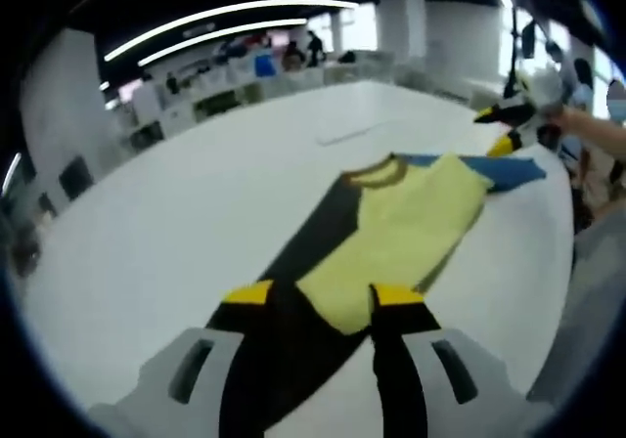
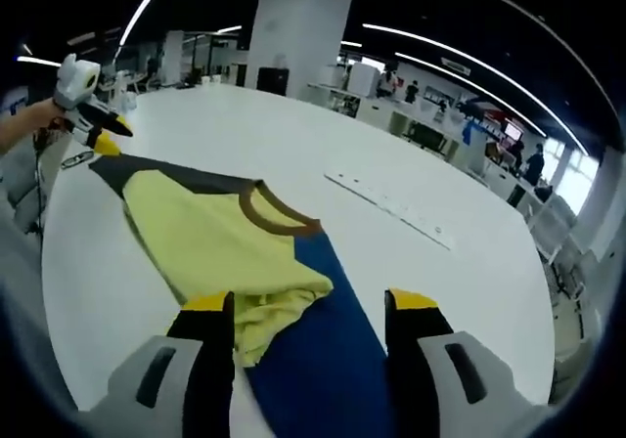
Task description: Fold the garment on the visible template until the final outline fits inside the template.
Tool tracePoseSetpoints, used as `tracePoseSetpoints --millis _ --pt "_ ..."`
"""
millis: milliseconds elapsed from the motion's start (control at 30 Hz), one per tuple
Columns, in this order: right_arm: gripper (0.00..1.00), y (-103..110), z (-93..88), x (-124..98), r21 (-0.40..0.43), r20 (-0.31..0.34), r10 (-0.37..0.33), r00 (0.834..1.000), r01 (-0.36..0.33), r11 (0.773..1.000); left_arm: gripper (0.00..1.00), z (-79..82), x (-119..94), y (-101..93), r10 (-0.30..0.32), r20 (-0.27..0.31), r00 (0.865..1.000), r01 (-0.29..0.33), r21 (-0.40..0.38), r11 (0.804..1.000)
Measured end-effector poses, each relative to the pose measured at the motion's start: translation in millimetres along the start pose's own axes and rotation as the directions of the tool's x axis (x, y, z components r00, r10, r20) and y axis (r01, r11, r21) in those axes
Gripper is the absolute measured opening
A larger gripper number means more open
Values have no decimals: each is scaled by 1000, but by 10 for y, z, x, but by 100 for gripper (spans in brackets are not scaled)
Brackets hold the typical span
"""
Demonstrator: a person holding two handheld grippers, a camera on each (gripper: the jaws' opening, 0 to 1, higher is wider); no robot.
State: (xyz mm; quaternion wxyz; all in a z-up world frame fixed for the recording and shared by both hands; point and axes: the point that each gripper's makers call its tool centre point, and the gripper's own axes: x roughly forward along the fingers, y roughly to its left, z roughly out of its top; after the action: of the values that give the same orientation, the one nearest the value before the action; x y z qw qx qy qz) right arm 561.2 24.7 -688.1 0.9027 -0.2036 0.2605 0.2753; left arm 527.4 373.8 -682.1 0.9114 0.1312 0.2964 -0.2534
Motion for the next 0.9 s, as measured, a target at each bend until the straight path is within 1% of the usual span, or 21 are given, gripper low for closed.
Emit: tracePoseSetpoints --millis 133,267,367,467,567,667,767,833,900 --pt "72 90 9 -79 1 9 16 1000 -16 1000 40 34 -84 -98 -18 11 1000 18 18 1000" --pt "77 157 25 -158 4 13 27 1000 -27 1000 43 40 -145 -212 -41 3 999 41 39 998" --pt "81 188 58 -233 23 33 38 999 -39 999 43 72 -209 -296 -63 18 998 62 44 997" --pt "82 237 77 -309 32 44 45 998 -47 998 45 77 -260 -339 -69 19 997 68 52 996" --pt "83 291 96 -387 26 56 47 997 -48 998 51 93 -320 -370 -67 31 997 66 55 996" --pt "87 365 102 -468 26 67 53 996 -54 998 52 95 -377 -427 -83 29 996 81 63 995" --pt "90 418 71 -526 17 66 52 996 -54 998 56 105 -432 -480 -96 26 995 94 81 992" --pt "90 465 70 -559 26 72 70 995 -72 997 57 124 -453 -501 -104 35 994 100 98 990" --pt "91 507 79 -603 33 78 83 994 -86 996 57 119 -456 -499 -110 30 994 107 91 990"
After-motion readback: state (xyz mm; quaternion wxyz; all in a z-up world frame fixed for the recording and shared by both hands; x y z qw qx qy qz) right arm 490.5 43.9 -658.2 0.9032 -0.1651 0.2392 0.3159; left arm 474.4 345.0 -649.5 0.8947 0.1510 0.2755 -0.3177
